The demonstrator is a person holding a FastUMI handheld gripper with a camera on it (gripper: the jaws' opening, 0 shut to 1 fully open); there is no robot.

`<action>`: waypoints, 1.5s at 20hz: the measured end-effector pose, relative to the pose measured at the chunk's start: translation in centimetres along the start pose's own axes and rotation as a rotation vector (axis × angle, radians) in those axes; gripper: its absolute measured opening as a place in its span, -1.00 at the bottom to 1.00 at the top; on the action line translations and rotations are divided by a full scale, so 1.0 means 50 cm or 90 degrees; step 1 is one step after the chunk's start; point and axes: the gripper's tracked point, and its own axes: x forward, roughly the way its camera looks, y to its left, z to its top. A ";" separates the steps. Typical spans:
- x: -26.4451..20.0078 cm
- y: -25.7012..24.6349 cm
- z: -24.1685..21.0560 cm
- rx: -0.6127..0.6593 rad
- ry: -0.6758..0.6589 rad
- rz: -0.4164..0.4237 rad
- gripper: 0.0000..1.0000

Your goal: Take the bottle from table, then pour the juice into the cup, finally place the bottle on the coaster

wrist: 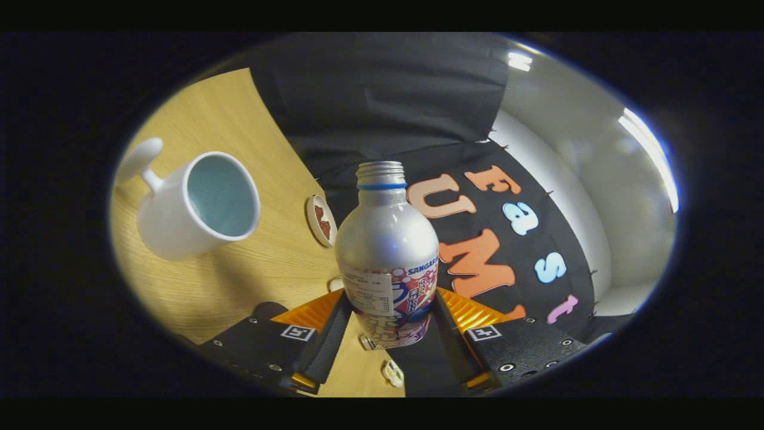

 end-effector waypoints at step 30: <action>0.048 0.051 -0.119 0.721 0.171 0.098 0.55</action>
